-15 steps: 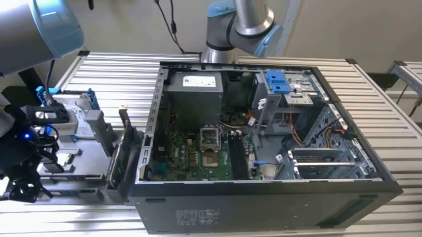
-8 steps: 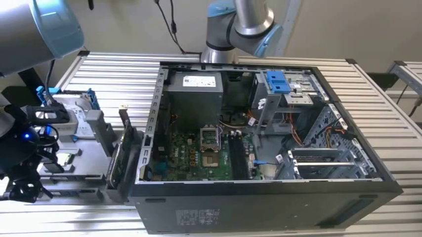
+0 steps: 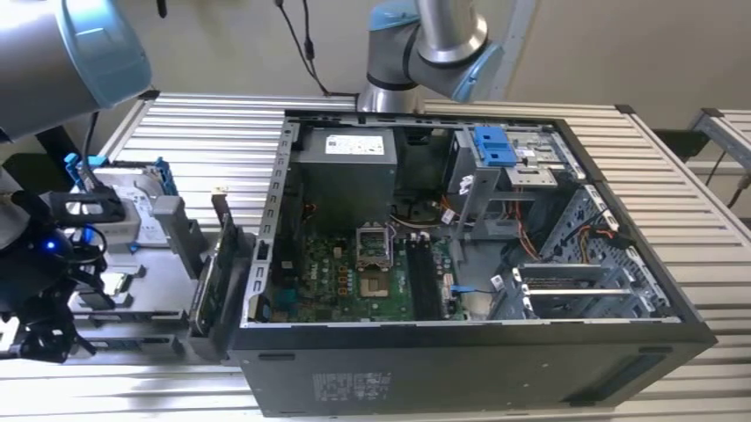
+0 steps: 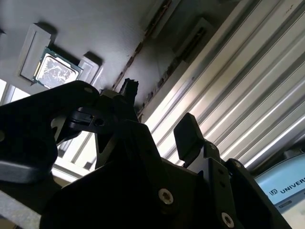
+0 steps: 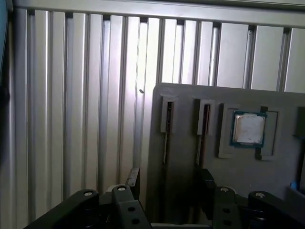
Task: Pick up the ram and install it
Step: 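Pick up the ram and move it above insertion slot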
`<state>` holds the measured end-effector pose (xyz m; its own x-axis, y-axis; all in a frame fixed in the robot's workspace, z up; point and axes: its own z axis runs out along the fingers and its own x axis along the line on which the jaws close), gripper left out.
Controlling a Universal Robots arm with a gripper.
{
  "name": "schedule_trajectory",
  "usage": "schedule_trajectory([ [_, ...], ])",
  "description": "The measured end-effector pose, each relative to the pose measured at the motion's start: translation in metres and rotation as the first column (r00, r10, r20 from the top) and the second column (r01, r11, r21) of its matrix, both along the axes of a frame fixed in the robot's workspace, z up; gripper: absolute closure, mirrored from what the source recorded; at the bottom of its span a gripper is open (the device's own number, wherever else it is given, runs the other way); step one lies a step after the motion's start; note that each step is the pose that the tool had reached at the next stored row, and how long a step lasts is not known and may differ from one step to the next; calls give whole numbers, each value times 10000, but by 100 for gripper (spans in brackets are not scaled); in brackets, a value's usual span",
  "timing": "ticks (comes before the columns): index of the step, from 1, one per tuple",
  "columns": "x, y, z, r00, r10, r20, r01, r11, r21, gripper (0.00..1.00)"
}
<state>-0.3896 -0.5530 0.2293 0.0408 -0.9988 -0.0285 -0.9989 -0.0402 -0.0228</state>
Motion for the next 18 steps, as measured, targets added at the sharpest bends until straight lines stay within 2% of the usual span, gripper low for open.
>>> schedule_trajectory([
  [4,0,0,-7,10000,0,-1,0,10000,-37,41],
  [11,-1,0,-11,10000,0,1,0,10000,-37,41],
  [18,0,0,-85,10000,0,4,0,10000,-37,41],
])
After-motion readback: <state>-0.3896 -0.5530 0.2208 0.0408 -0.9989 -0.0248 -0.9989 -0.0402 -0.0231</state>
